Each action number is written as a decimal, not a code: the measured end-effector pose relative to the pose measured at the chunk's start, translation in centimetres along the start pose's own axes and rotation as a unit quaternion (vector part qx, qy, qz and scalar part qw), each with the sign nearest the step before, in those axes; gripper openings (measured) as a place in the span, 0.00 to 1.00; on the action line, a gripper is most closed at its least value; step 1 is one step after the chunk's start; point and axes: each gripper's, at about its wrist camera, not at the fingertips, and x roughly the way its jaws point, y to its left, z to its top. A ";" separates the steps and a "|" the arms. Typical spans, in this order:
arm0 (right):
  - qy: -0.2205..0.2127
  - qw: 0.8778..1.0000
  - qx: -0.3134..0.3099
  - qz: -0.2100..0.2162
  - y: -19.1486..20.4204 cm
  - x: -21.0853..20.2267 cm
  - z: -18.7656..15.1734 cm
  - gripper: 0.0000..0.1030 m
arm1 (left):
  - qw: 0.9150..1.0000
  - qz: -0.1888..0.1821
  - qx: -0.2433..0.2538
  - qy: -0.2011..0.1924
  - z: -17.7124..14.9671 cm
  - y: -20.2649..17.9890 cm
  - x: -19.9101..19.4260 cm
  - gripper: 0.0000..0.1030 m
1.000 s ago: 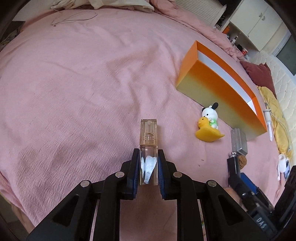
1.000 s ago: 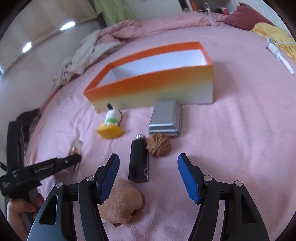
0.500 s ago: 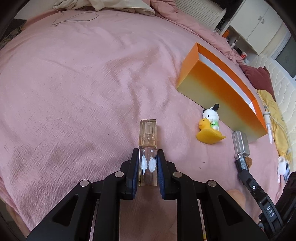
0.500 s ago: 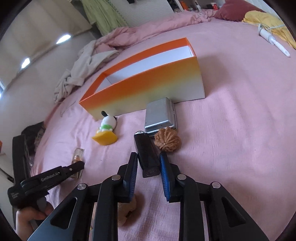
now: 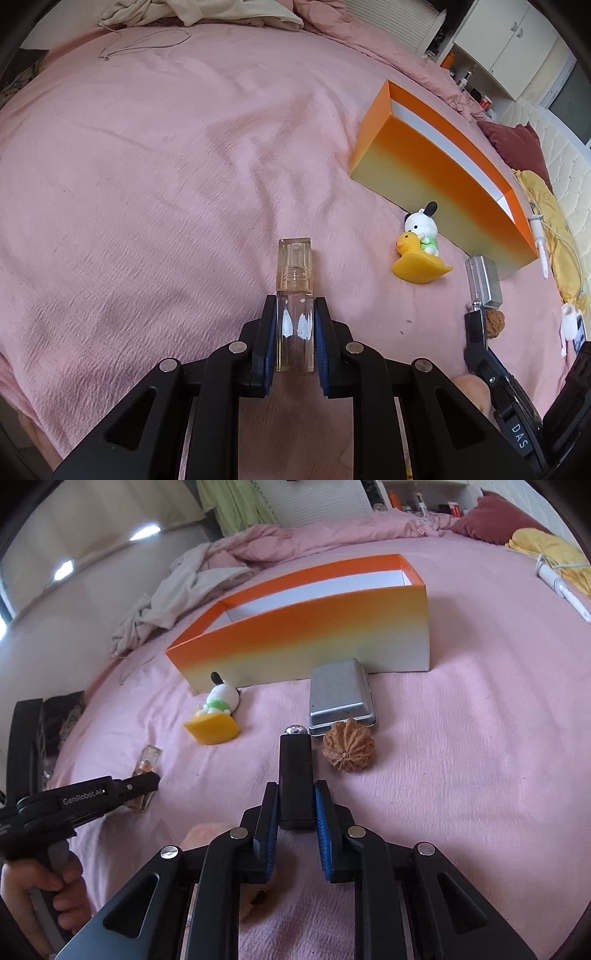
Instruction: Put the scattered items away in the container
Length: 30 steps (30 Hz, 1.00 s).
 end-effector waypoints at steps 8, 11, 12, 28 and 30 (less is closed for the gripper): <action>0.019 1.000 -0.017 -0.015 0.4 0.7 0.4 0.18 | 1.000 0.005 0.005 -0.003 0.1 -0.6 0.1 0.18; 0.025 0.999 -0.030 -0.025 0.7 0.6 0.3 0.18 | 1.000 0.010 0.009 -0.008 -0.1 -0.8 0.1 0.18; 0.028 0.999 -0.029 -0.025 0.6 0.7 0.3 0.18 | 1.000 0.012 0.011 -0.009 -0.2 -0.9 0.1 0.19; 0.038 0.998 -0.026 -0.036 0.7 0.8 0.1 0.18 | 0.999 0.017 0.014 -0.023 -0.6 -1.1 0.2 0.19; 0.036 0.999 -0.018 -0.031 0.5 0.8 0.1 0.18 | 1.000 0.015 0.013 -0.022 -0.6 -1.1 0.2 0.18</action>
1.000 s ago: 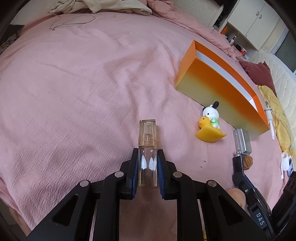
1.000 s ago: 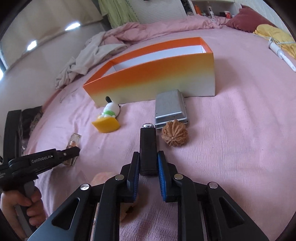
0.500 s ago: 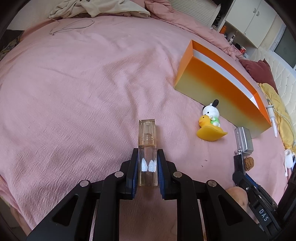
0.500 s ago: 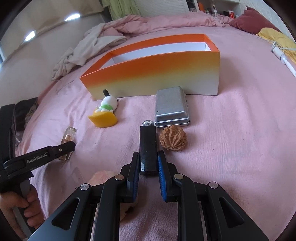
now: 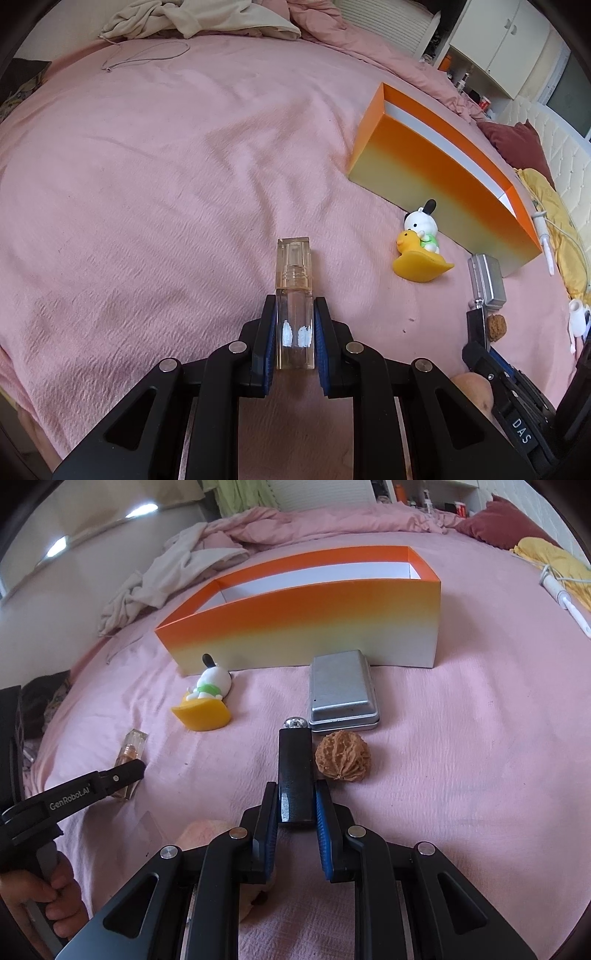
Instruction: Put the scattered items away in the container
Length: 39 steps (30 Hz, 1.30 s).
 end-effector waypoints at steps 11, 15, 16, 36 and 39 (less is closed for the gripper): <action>-0.003 0.997 0.053 0.046 -1.6 -0.1 0.0 0.18 | 1.000 -0.002 0.007 0.007 0.6 0.7 -0.2 0.19; -0.012 0.998 0.048 0.043 -1.3 -0.2 -0.2 0.18 | 1.000 -0.005 0.006 0.008 0.7 0.7 -0.1 0.19; -0.013 0.998 0.047 0.043 -1.3 -0.2 -0.2 0.18 | 1.000 -0.005 0.006 0.008 0.7 0.7 -0.1 0.19; -0.017 0.996 0.060 0.057 -1.6 -0.3 -0.5 0.18 | 1.000 -0.003 0.008 0.009 0.8 0.6 0.0 0.18; -0.017 0.996 0.059 0.057 -1.7 -0.3 -0.5 0.18 | 1.000 0.000 0.010 0.009 0.8 0.6 0.0 0.19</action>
